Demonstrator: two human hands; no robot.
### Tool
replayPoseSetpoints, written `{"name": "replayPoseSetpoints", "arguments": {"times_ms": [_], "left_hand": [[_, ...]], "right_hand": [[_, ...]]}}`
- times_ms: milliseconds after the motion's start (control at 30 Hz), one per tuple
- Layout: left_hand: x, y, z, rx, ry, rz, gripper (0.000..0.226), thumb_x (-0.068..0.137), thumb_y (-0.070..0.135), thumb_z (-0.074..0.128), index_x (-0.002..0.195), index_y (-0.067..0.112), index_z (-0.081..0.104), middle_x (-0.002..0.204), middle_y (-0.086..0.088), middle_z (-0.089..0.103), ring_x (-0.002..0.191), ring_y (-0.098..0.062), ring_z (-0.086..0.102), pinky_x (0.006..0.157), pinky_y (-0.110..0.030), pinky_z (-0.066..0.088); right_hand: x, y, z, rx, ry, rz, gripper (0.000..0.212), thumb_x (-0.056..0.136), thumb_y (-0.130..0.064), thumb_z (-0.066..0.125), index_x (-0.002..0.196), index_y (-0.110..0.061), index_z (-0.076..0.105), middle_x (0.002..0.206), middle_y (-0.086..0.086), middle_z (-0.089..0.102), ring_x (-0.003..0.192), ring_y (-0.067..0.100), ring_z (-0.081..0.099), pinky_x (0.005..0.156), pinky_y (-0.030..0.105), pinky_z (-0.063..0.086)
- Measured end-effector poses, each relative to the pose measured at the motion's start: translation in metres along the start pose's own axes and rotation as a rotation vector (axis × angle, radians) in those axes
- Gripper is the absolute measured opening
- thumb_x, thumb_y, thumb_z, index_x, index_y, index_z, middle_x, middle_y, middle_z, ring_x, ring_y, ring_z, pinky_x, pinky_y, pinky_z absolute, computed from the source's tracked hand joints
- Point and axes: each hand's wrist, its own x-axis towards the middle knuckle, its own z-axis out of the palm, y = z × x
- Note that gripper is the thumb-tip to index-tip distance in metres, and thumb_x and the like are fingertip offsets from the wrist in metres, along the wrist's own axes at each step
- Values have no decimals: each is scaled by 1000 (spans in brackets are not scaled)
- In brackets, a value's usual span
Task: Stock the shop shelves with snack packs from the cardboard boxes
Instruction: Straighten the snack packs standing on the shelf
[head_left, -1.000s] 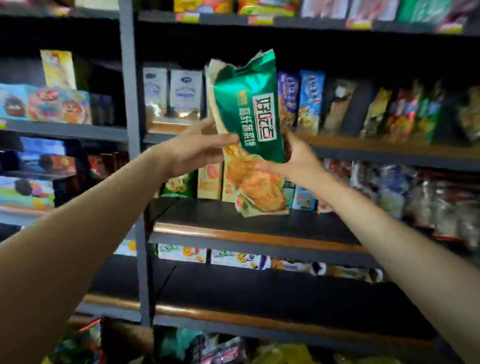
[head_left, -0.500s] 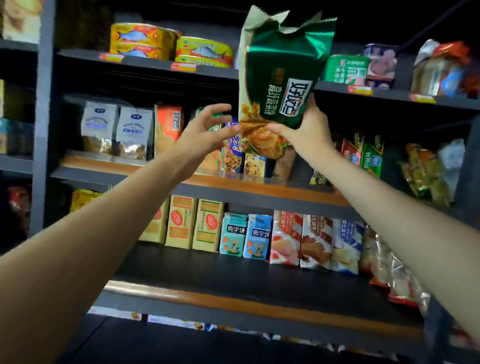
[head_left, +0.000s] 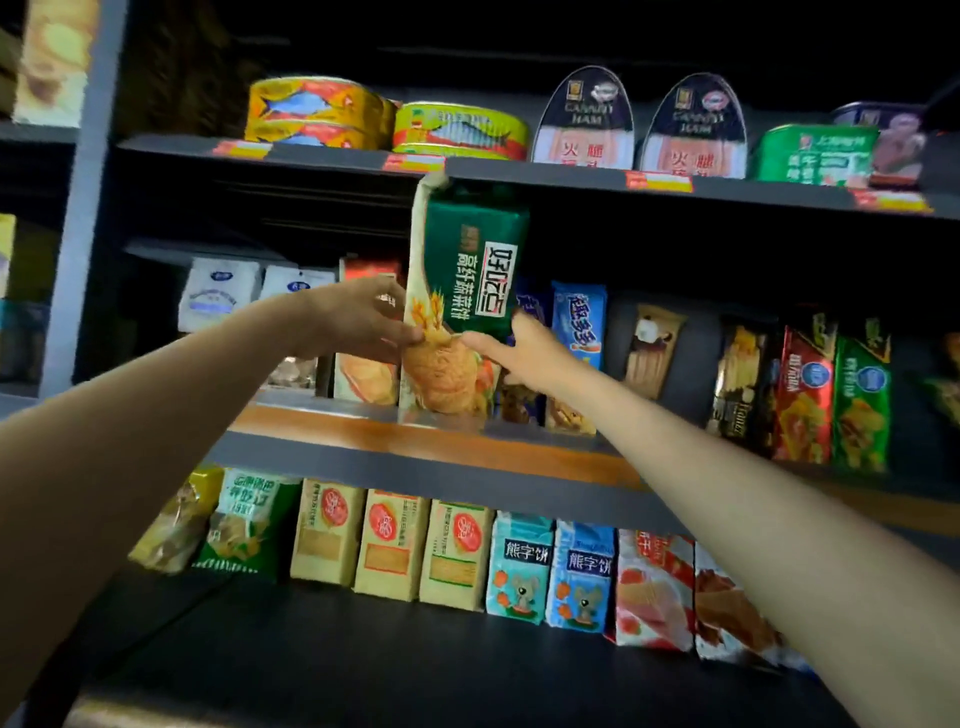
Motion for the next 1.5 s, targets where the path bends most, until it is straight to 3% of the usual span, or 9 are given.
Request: {"name": "replayPoseSetpoints", "arguments": {"times_ms": [167, 267, 400, 500, 667, 800, 967, 1267, 1500], "left_hand": [[62, -30, -9, 294, -135, -90, 44, 74, -7, 69, 112, 1, 48, 106, -20, 60, 95, -32, 63, 89, -46, 53], [88, -40, -6, 305, -144, -119, 26, 71, -11, 65, 85, 2, 47, 74, -16, 56, 57, -17, 62, 57, -26, 54], [111, -66, -3, 352, -158, -107, 49, 68, -13, 68, 101, 3, 35, 70, -8, 51, 59, -21, 57, 48, -28, 47], [116, -80, -6, 155, -254, -189, 53, 74, -20, 61, 118, -4, 38, 82, -16, 56, 60, -22, 65, 51, -29, 58], [104, -52, -8, 51, -371, -330, 34, 93, 34, 52, 112, 5, 52, 100, -18, 67, 84, -24, 68, 55, -21, 56], [109, -48, -8, 157, -306, -383, 70, 90, 63, 29, 111, 1, 55, 87, -20, 69, 53, -16, 66, 47, -19, 47], [104, -53, -3, 172, -236, -392, 65, 92, 62, 28, 122, 7, 46, 83, -16, 69, 45, -12, 63, 45, -17, 45], [102, -62, 3, 343, -190, -317, 38, 97, 39, 42, 130, 21, 41, 102, -9, 62, 76, -19, 64, 57, -23, 46], [44, -40, -23, 376, 358, -5, 39, 88, 10, 50, 128, 12, 49, 106, -15, 63, 93, -29, 63, 75, -32, 47]], "right_hand": [[47, 0, 19, -54, -15, 196, 49, 92, -30, 58, 134, -14, 40, 131, 5, 49, 108, 24, 58, 61, 23, 57], [65, 4, 19, -62, -56, 268, 33, 93, -30, 57, 119, -13, 46, 120, 7, 57, 73, 18, 65, 46, 18, 51], [83, 17, 29, -36, -58, 436, 48, 91, -37, 59, 112, 3, 44, 106, 22, 66, 60, 21, 68, 62, 28, 58], [84, 19, 34, -21, -75, 500, 58, 96, -36, 51, 124, 13, 38, 111, 31, 63, 40, 10, 57, 43, 16, 50], [90, 10, 21, -49, -122, 581, 71, 88, -49, 57, 132, 3, 38, 106, 22, 68, 54, 16, 64, 51, 21, 54], [85, 10, 33, -593, 437, 89, 61, 80, -37, 71, 125, -11, 38, 128, 13, 45, 107, 31, 55, 74, 38, 51], [90, 12, 43, -1089, 165, -197, 93, 80, -43, 68, 150, -27, 10, 157, 9, 1, 141, 35, 7, 111, 47, 20], [95, 6, 51, -1195, 60, -65, 98, 74, -51, 71, 149, -28, 12, 155, 16, 4, 139, 37, 11, 108, 50, 22], [62, -23, 49, -946, 121, -89, 74, 81, -44, 67, 141, -22, 31, 147, 12, 21, 131, 33, 22, 102, 48, 27]]}}
